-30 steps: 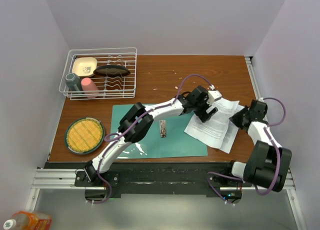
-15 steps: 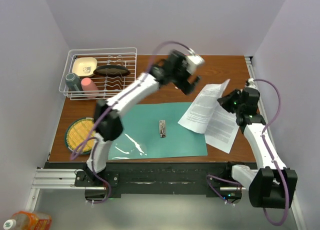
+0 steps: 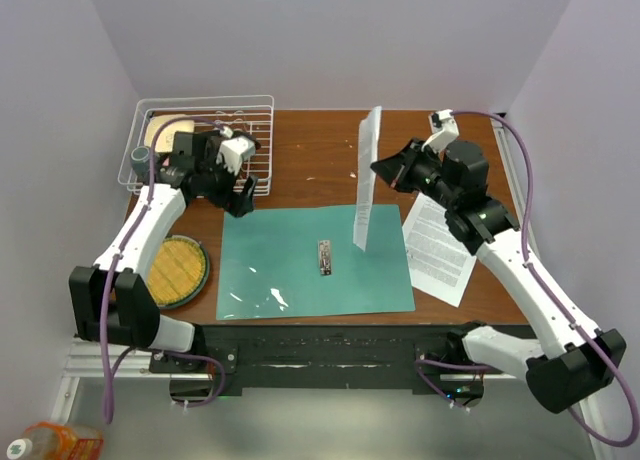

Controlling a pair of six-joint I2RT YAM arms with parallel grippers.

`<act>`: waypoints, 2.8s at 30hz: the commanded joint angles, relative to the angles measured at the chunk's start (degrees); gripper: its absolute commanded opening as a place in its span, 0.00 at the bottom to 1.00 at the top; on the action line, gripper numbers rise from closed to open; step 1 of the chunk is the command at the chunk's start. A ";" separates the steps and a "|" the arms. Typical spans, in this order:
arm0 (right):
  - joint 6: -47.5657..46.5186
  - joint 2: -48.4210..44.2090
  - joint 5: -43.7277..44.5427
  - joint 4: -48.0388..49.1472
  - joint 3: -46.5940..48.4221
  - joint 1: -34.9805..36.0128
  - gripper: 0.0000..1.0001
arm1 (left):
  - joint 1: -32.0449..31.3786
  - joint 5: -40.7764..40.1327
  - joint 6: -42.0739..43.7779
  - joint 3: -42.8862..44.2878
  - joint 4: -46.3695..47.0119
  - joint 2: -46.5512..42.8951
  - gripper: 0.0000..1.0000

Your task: Put the files into the folder

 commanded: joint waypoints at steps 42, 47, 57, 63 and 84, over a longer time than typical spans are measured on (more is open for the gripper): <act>4.05 5.09 2.79 10.57 -22.41 14.25 0.00 | -10.91 -3.02 7.40 -16.35 4.04 5.11 0.88; 3.88 6.85 4.37 11.96 -22.58 14.25 0.00 | -12.93 -3.28 6.96 -16.17 4.75 6.87 0.87; 4.23 8.70 6.92 13.99 -26.18 14.34 0.00 | -18.38 -4.86 3.36 -14.07 7.91 12.06 0.88; 3.61 8.52 7.18 13.99 -27.33 14.34 0.25 | -19.70 -6.88 1.86 -13.19 9.41 16.01 0.87; 6.16 6.33 -0.11 18.30 -36.20 14.34 0.25 | -20.93 -8.47 2.47 -13.19 8.79 17.77 0.85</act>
